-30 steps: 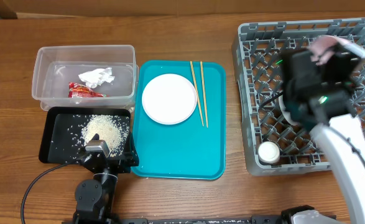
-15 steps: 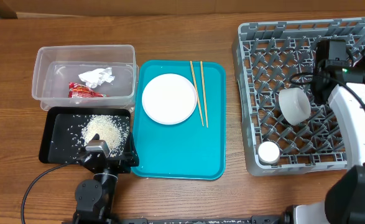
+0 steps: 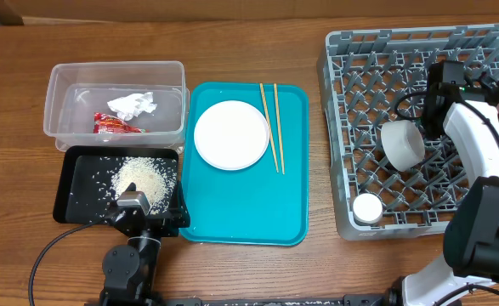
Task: Sort waste into correct bins and load items into the dishwasher
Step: 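Carry the pink bowl into the dish rack with the right gripper, then reach the right gripper to the white plate edge and grasp it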
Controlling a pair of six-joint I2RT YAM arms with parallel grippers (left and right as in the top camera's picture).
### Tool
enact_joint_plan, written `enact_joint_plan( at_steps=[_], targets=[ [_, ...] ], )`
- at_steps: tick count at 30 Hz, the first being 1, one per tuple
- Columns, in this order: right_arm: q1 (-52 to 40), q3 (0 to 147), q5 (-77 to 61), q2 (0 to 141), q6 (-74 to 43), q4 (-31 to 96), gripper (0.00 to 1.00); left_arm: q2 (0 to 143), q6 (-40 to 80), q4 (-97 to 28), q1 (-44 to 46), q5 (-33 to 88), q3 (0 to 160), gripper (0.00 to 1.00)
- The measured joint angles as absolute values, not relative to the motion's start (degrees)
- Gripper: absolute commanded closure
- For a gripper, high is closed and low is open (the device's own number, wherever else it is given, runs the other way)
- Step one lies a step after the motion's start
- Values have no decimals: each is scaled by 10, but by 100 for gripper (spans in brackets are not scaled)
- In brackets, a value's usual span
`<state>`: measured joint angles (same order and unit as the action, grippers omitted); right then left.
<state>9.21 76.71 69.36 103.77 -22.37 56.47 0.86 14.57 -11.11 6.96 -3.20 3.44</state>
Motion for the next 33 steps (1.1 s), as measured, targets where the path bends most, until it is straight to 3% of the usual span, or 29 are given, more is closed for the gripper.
enact_joint_plan(
  at_steps=[10,20,33],
  targets=[
    [62,767,700,1038,-208,579,96,9,146,-111,70,-32,34,0],
    [56,766,781,1038,-120,531,96,9,146,-111,70,-32,34,0],
    [52,711,778,1038,-63,482,95,9,146,-111,70,-32,34,0]
  ],
)
